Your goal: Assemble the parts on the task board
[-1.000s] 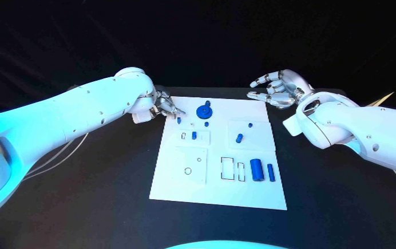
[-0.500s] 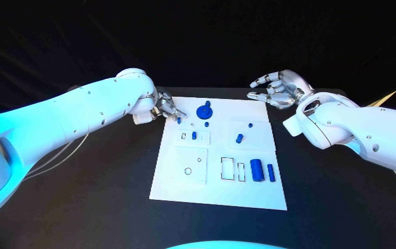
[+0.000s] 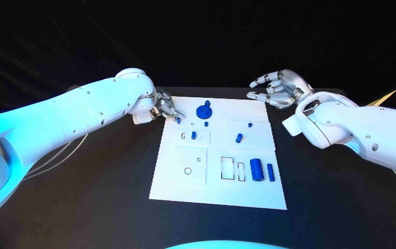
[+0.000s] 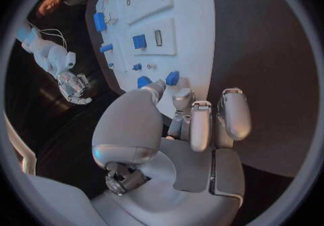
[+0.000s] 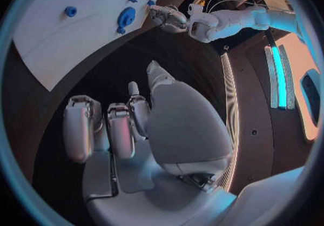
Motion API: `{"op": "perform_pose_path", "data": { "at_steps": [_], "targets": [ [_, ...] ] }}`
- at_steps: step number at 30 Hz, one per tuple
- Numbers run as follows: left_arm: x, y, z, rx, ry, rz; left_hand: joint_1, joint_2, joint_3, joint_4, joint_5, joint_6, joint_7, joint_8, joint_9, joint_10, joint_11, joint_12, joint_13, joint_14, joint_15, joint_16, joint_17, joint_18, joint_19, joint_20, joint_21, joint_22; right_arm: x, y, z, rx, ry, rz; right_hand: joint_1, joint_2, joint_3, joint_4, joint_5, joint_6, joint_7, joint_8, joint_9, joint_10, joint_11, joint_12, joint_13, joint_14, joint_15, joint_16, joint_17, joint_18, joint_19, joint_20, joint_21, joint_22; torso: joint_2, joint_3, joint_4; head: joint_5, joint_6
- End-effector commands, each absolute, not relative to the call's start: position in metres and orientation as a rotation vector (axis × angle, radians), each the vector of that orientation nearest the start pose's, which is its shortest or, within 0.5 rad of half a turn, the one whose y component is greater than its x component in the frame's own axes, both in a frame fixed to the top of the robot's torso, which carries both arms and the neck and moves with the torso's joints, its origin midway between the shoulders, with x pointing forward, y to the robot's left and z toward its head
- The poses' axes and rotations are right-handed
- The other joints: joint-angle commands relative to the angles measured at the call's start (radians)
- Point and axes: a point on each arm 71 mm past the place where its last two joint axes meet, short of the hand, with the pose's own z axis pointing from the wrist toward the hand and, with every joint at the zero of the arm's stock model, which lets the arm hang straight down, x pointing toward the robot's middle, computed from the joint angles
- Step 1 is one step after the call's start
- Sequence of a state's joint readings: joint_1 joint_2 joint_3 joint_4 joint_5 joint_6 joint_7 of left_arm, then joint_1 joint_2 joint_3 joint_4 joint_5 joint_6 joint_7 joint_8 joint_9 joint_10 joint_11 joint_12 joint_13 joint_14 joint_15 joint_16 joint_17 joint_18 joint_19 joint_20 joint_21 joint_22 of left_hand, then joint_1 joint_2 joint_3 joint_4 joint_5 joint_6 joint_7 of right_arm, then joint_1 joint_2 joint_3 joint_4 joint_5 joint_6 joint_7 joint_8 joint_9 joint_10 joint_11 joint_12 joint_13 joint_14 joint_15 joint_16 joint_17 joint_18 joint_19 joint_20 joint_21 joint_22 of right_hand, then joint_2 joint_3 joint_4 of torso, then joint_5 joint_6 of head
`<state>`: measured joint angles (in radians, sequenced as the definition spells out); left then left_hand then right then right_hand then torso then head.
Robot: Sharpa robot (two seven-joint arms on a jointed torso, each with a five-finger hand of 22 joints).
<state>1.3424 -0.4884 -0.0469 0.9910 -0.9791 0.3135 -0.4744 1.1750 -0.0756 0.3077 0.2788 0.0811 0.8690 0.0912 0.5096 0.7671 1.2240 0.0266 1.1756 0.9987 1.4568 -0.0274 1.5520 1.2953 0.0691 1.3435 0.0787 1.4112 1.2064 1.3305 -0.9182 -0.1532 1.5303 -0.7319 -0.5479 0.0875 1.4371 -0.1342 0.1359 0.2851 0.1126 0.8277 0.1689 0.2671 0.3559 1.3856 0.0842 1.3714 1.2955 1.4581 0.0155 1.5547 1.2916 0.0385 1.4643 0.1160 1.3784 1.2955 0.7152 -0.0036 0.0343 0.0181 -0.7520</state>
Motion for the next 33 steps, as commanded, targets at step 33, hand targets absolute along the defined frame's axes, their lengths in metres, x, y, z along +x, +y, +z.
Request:
{"op": "perform_pose_path", "data": {
  "at_steps": [33],
  "targets": [
    [0.5760, 0.1832, -0.1858, -0.277, 2.371, -0.412, 0.112, -0.030, 0.428, -0.134, 0.011, -0.024, -0.012, 0.114, 0.093, 0.011, -0.020, -0.007, -0.025, 0.101, -0.022, 0.001, 0.245, 0.008, 0.011, -0.016, -0.010, 0.015, 0.4965, -0.2493, -0.1537, 0.494, 1.514, 0.915, -0.021, 0.004, 0.039, -0.001, 0.015, -0.005, 0.000, 0.018, 0.013, -0.020, 0.000, 0.002, 0.068, 0.096, -0.007, -0.016, 0.218, 0.009, 0.019, -0.006, -0.021, 0.161, 0.000, -0.0007, 0.0008, 0.000, -0.005]
  ]
}}
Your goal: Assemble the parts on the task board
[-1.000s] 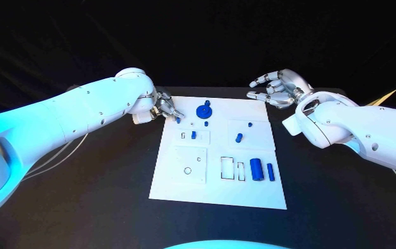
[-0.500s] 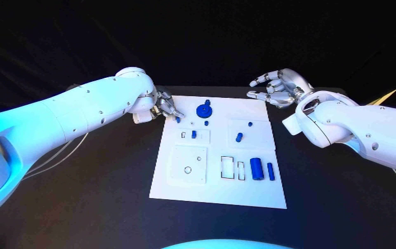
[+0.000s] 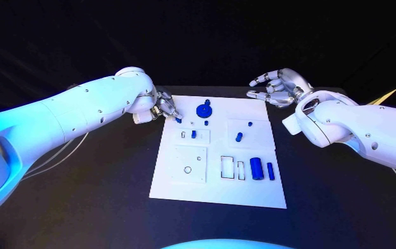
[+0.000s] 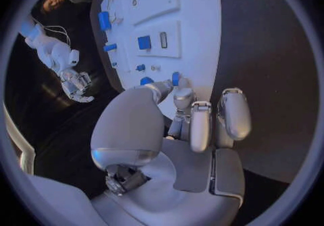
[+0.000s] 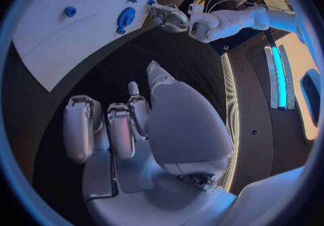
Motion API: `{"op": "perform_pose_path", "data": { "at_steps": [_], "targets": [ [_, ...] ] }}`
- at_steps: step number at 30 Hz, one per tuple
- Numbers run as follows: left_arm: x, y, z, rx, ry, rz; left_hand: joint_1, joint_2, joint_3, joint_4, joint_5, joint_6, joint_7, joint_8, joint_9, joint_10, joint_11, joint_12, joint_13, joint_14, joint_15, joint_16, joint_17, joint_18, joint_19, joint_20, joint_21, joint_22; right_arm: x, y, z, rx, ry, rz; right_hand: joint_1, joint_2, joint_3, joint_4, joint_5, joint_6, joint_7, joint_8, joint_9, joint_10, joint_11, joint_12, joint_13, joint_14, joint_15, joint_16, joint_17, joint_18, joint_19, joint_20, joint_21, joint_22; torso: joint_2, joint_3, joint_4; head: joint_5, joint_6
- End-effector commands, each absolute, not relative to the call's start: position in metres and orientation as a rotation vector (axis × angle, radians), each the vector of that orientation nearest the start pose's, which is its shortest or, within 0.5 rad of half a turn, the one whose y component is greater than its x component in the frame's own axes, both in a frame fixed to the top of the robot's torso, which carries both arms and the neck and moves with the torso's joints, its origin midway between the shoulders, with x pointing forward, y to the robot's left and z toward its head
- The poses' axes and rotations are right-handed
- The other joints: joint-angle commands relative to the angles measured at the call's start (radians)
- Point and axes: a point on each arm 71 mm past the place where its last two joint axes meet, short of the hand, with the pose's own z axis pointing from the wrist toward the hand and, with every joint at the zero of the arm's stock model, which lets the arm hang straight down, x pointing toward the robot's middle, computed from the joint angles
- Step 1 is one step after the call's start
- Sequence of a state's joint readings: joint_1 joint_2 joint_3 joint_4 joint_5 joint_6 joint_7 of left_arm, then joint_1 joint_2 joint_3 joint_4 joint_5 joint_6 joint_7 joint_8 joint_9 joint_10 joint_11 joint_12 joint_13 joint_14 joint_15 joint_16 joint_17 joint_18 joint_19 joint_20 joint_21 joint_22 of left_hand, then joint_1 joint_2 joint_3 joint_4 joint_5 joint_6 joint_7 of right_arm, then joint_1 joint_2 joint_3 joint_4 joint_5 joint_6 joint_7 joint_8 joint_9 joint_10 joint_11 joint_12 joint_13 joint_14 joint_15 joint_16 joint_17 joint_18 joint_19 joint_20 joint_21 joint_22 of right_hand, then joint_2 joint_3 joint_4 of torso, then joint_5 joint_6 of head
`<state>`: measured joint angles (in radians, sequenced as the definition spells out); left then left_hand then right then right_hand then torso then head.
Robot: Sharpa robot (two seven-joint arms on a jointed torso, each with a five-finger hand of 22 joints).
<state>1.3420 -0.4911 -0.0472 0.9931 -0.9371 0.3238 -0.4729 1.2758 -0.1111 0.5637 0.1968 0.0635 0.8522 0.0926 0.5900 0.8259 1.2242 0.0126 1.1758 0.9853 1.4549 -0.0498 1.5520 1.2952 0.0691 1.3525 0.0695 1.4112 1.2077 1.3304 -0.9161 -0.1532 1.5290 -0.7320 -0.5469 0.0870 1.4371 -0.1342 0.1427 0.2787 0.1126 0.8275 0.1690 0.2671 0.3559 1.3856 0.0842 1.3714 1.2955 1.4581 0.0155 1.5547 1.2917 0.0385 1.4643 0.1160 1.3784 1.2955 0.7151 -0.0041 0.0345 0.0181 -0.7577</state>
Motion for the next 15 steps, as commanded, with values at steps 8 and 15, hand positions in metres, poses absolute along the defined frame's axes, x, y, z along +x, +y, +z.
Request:
{"op": "perform_pose_path", "data": {
  "at_steps": [8, 15],
  "targets": [
    [0.5745, 0.1840, -0.1866, -0.289, 2.375, -0.422, -0.029, -0.007, 0.240, -0.094, 0.040, -0.012, -0.009, 0.038, 0.043, 0.005, -0.004, -0.016, -0.022, 0.102, 0.002, -0.001, 0.242, 0.009, 0.000, -0.006, -0.011, 0.013, 0.4965, -0.2492, -0.1537, 0.494, 1.514, 0.915, -0.021, 0.004, 0.033, 0.005, 0.015, -0.005, 0.000, 0.018, 0.013, -0.020, 0.000, 0.002, 0.068, 0.096, -0.007, -0.016, 0.218, 0.009, 0.019, -0.006, -0.021, 0.161, 0.000, -0.0005, 0.0008, 0.002, 0.001],
    [0.5714, 0.1850, -0.1867, -0.340, 2.378, -0.480, -0.076, -0.025, 0.297, -0.138, 0.122, 0.000, -0.011, 0.051, 0.057, 0.018, -0.006, -0.009, -0.015, 0.105, 0.000, 0.003, 0.249, 0.007, 0.007, -0.007, -0.006, 0.024, 0.4963, -0.2493, -0.1536, 0.494, 1.514, 0.915, -0.021, 0.004, 0.033, 0.005, 0.015, -0.005, 0.000, 0.018, 0.013, -0.020, 0.000, 0.002, 0.068, 0.096, -0.007, -0.016, 0.218, 0.009, 0.019, -0.006, -0.021, 0.161, 0.000, 0.0008, 0.0007, 0.004, 0.001]
  ]
}}
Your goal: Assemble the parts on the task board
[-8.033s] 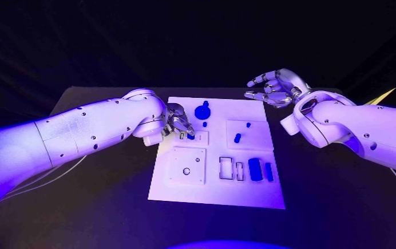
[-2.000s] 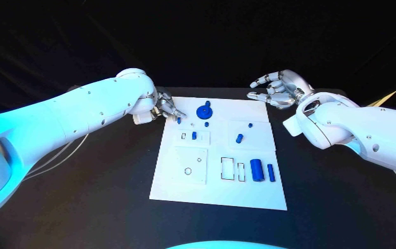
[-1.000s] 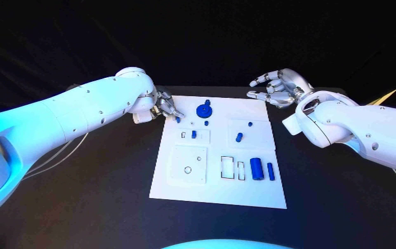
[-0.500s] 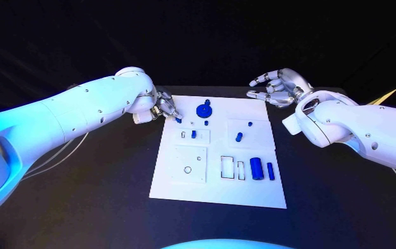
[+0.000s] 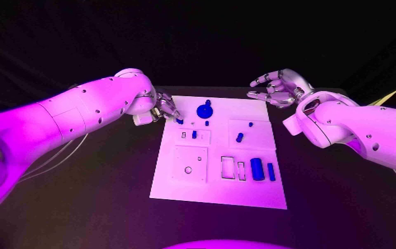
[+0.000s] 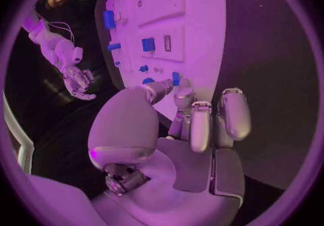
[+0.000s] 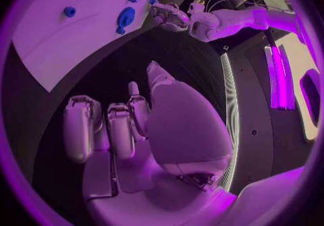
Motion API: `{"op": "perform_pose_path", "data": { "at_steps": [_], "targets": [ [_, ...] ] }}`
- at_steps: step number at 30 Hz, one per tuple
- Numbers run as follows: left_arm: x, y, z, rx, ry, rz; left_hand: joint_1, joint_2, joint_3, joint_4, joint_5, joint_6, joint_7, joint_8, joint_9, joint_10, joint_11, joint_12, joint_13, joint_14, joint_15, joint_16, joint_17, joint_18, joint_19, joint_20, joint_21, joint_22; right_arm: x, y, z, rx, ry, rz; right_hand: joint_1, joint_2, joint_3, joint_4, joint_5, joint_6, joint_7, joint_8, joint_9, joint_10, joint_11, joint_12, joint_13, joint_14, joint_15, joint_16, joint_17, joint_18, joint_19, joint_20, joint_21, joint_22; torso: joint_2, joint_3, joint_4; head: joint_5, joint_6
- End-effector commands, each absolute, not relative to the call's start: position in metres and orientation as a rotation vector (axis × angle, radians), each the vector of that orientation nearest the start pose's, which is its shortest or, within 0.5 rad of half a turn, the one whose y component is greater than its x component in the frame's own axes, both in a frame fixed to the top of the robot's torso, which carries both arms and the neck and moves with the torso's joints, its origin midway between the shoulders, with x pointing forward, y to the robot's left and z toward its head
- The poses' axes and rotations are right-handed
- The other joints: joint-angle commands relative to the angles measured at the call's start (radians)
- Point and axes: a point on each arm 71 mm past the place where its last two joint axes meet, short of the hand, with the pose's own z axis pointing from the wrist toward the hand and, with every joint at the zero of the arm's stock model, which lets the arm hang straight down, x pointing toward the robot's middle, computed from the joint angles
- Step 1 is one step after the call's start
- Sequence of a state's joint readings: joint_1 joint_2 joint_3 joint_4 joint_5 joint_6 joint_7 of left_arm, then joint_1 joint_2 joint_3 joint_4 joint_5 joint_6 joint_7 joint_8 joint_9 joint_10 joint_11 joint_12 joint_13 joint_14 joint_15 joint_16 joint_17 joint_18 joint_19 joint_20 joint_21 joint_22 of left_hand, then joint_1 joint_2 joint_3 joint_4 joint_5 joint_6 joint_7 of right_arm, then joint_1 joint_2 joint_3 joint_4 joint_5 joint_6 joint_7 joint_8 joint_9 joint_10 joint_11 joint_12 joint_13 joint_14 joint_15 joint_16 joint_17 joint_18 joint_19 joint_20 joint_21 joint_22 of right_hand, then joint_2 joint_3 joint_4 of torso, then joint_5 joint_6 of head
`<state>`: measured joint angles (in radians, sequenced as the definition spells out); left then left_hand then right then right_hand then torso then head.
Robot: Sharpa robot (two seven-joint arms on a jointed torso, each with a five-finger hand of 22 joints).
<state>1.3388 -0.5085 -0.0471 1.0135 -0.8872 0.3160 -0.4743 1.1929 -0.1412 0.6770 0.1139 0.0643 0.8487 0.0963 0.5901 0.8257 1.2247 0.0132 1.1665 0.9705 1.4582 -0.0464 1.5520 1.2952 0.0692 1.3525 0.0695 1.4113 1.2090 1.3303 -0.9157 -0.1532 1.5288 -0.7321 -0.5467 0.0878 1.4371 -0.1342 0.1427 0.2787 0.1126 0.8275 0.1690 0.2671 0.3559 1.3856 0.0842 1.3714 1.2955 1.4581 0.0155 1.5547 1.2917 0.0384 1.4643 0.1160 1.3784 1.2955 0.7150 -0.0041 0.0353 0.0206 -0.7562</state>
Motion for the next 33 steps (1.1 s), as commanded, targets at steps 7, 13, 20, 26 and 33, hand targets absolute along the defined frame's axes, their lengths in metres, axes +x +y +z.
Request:
{"op": "perform_pose_path", "data": {
  "at_steps": [7, 13, 20, 26, 33],
  "targets": [
    [0.564, 0.187, -0.184, -0.404, 2.376, -0.566, -0.049, -0.022, 0.201, -0.095, 0.298, 0.039, -0.030, 0.066, 0.076, 0.072, -0.022, 0.034, 0.049, 0.113, -0.017, 0.019, 0.276, -0.002, 0.037, -0.020, 0.017, 0.066, 0.496, -0.250, -0.154, 0.495, 1.514, 0.913, -0.021, 0.004, 0.033, 0.005, 0.015, -0.005, 0.000, 0.018, 0.013, -0.020, 0.000, 0.002, 0.068, 0.096, -0.007, -0.016, 0.218, 0.009, 0.019, -0.006, -0.021, 0.161, -0.001, 0.0010, 0.0013, 0.004, 0.000],
    [0.555, 0.191, -0.181, -0.435, 2.383, -0.606, -0.069, -0.033, 0.201, -0.110, 0.369, 0.059, -0.038, 0.066, 0.081, 0.097, -0.030, 0.047, 0.071, 0.113, -0.025, 0.019, 0.276, -0.007, 0.053, -0.027, 0.030, 0.090, 0.496, -0.251, -0.153, 0.497, 1.513, 0.911, -0.022, 0.003, 0.034, 0.005, 0.016, -0.006, 0.000, 0.022, 0.013, -0.018, 0.000, 0.004, 0.069, 0.096, -0.007, -0.016, 0.217, 0.009, 0.019, -0.006, -0.021, 0.161, -0.002, 0.0012, 0.0007, 0.006, 0.000],
    [0.546, 0.190, -0.182, -0.391, 2.417, -0.586, -0.078, -0.039, 0.198, -0.119, 0.405, 0.070, -0.043, 0.065, 0.085, 0.114, -0.035, 0.060, 0.091, 0.113, -0.029, 0.019, 0.276, -0.010, 0.064, -0.032, 0.038, 0.106, 0.496, -0.252, -0.153, 0.497, 1.511, 0.910, -0.022, 0.003, 0.034, 0.005, 0.016, -0.006, 0.000, 0.022, 0.013, -0.018, 0.000, 0.004, 0.069, 0.096, -0.007, -0.016, 0.217, 0.009, 0.019, -0.006, -0.021, 0.161, 0.000, -0.0001, -0.0002, 0.008, -0.001],
    [0.543, 0.186, -0.183, -0.292, 2.405, -0.502, -0.080, -0.040, 0.198, -0.121, 0.415, 0.074, -0.045, 0.065, 0.085, 0.117, -0.036, 0.061, 0.093, 0.113, -0.030, 0.019, 0.276, -0.011, 0.066, -0.033, 0.040, 0.111, 0.496, -0.252, -0.153, 0.497, 1.510, 0.910, -0.022, 0.003, 0.034, 0.005, 0.016, -0.006, 0.000, 0.022, 0.013, -0.018, 0.000, 0.004, 0.069, 0.096, -0.007, -0.016, 0.217, 0.009, 0.019, -0.006, -0.021, 0.161, 0.000, 0.0003, 0.0000, 0.011, -0.001],
    [0.539, 0.176, -0.186, -0.205, 2.375, -0.442, -0.081, -0.041, 0.198, -0.123, 0.423, 0.077, -0.046, 0.065, 0.086, 0.119, -0.037, 0.061, 0.094, 0.113, -0.031, 0.019, 0.276, -0.012, 0.068, -0.034, 0.041, 0.113, 0.496, -0.251, -0.153, 0.495, 1.509, 0.913, -0.022, 0.003, 0.034, 0.005, 0.016, -0.006, 0.000, 0.022, 0.013, -0.018, 0.000, 0.004, 0.069, 0.096, -0.007, -0.016, 0.217, 0.009, 0.019, -0.006, -0.021, 0.161, 0.002, -0.0004, -0.0013, 0.013, -0.003]
  ]
}}
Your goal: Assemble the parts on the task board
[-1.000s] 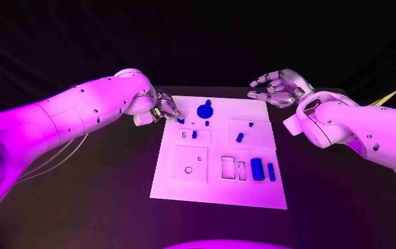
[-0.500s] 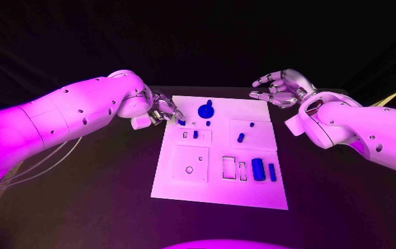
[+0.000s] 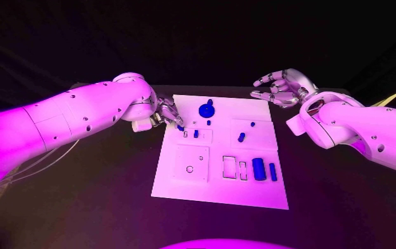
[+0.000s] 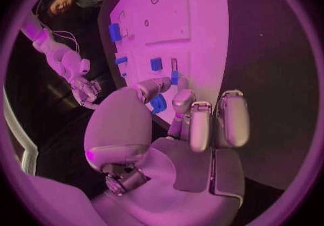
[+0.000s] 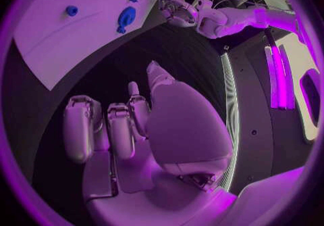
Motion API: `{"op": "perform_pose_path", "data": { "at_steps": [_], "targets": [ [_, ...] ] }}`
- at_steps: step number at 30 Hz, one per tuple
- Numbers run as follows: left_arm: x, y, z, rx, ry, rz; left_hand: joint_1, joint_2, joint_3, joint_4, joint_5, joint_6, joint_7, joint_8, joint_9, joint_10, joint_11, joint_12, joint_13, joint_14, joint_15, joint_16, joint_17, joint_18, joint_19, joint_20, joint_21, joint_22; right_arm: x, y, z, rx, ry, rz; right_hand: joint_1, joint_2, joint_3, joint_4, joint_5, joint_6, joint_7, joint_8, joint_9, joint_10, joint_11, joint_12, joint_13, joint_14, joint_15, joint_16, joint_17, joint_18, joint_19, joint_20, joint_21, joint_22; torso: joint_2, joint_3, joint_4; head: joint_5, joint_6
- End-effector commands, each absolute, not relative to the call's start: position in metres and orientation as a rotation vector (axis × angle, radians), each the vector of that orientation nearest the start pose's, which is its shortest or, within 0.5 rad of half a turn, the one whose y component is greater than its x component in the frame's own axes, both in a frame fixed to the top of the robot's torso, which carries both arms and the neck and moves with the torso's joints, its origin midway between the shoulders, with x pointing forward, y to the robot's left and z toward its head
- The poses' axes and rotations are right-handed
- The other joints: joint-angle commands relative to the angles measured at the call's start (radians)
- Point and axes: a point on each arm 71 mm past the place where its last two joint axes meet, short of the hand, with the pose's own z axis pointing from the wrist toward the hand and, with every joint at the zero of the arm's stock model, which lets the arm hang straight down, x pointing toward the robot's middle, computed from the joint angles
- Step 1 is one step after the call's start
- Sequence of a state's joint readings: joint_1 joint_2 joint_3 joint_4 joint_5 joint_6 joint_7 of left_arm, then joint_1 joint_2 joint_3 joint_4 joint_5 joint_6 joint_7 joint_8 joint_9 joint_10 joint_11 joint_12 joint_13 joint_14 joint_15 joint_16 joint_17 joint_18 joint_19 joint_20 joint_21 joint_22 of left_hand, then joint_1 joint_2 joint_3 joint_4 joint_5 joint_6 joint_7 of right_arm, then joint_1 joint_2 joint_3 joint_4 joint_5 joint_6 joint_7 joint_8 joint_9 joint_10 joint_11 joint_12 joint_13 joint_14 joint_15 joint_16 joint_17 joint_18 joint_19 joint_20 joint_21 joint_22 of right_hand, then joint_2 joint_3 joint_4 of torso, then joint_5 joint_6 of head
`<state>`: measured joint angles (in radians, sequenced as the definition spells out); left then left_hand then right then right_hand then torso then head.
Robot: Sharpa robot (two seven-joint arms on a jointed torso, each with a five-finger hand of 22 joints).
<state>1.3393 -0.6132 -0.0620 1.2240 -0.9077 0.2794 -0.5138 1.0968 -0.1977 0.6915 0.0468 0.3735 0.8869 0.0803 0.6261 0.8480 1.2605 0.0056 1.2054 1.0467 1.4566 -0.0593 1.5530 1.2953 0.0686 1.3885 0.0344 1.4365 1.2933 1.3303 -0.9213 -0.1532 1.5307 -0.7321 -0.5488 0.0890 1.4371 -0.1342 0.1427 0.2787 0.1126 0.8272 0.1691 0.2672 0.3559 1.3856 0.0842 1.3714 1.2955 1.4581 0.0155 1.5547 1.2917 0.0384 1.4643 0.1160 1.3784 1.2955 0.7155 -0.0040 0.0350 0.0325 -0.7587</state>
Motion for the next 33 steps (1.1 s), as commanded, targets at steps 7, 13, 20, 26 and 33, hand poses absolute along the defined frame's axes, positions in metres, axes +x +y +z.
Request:
{"op": "perform_pose_path", "data": {
  "at_steps": [7, 13, 20, 26, 33],
  "targets": [
    [0.535, 0.167, -0.186, -0.140, 2.352, -0.417, 0.014, 0.014, 0.184, -0.057, 0.118, 0.040, -0.030, 0.029, 0.064, 0.086, -0.030, 0.024, 0.022, 0.114, -0.019, 0.018, 0.276, -0.012, 0.034, 0.001, 0.017, 0.031, 0.496, -0.251, -0.153, 0.494, 1.509, 0.913, -0.022, 0.003, 0.034, 0.005, 0.016, -0.006, -0.001, 0.022, 0.013, -0.018, 0.000, 0.004, 0.069, 0.096, -0.007, -0.016, 0.217, 0.009, 0.019, -0.006, -0.021, 0.161, 0.000, -0.0001, -0.0009, 0.001, -0.002],
    [0.531, 0.163, -0.187, -0.122, 2.354, -0.422, 0.014, 0.014, 0.184, -0.058, 0.122, 0.042, -0.031, 0.029, 0.065, 0.088, -0.031, 0.025, 0.023, 0.114, -0.019, 0.018, 0.276, -0.012, 0.035, 0.001, 0.018, 0.033, 0.496, -0.251, -0.153, 0.494, 1.509, 0.914, -0.022, 0.003, 0.034, 0.005, 0.016, -0.006, -0.001, 0.022, 0.013, -0.018, 0.000, 0.004, 0.069, 0.096, -0.007, -0.016, 0.217, 0.009, 0.019, -0.006, -0.021, 0.161, 0.000, -0.0001, -0.0002, 0.002, -0.004],
    [0.529, 0.160, -0.188, -0.115, 2.364, -0.433, 0.013, 0.013, 0.184, -0.058, 0.124, 0.043, -0.031, 0.029, 0.065, 0.089, -0.031, 0.025, 0.023, 0.114, -0.019, 0.018, 0.276, -0.012, 0.035, 0.000, 0.019, 0.033, 0.496, -0.251, -0.154, 0.494, 1.509, 0.914, -0.022, 0.003, 0.034, 0.005, 0.016, -0.006, -0.001, 0.022, 0.013, -0.018, 0.000, 0.004, 0.069, 0.096, -0.007, -0.016, 0.217, 0.009, 0.019, -0.006, -0.021, 0.161, 0.000, -0.0005, -0.0006, 0.001, -0.005],
    [0.528, 0.161, -0.188, -0.105, 2.380, -0.428, 0.012, 0.013, 0.184, -0.059, 0.129, 0.045, -0.032, 0.029, 0.065, 0.092, -0.032, 0.028, 0.027, 0.114, -0.020, 0.018, 0.276, -0.013, 0.036, 0.000, 0.019, 0.035, 0.496, -0.251, -0.154, 0.494, 1.510, 0.914, -0.022, 0.003, 0.034, 0.005, 0.016, -0.006, -0.001, 0.022, 0.013, -0.018, 0.000, 0.004, 0.069, 0.096, -0.007, -0.016, 0.217, 0.009, 0.019, -0.006, -0.021, 0.161, 0.000, 0.0002, -0.0006, 0.001, -0.005],
    [0.529, 0.164, -0.189, -0.106, 2.382, -0.414, 0.012, 0.012, 0.184, -0.060, 0.133, 0.046, -0.032, 0.029, 0.066, 0.092, -0.032, 0.028, 0.028, 0.114, -0.020, 0.018, 0.276, -0.013, 0.037, 0.000, 0.020, 0.036, 0.496, -0.251, -0.154, 0.494, 1.510, 0.914, -0.022, 0.003, 0.034, 0.005, 0.016, -0.006, -0.001, 0.022, 0.013, -0.018, 0.000, 0.004, 0.069, 0.096, -0.007, -0.016, 0.217, 0.009, 0.019, -0.006, -0.021, 0.161, 0.000, 0.0004, 0.0002, 0.001, -0.006]
  ]
}}
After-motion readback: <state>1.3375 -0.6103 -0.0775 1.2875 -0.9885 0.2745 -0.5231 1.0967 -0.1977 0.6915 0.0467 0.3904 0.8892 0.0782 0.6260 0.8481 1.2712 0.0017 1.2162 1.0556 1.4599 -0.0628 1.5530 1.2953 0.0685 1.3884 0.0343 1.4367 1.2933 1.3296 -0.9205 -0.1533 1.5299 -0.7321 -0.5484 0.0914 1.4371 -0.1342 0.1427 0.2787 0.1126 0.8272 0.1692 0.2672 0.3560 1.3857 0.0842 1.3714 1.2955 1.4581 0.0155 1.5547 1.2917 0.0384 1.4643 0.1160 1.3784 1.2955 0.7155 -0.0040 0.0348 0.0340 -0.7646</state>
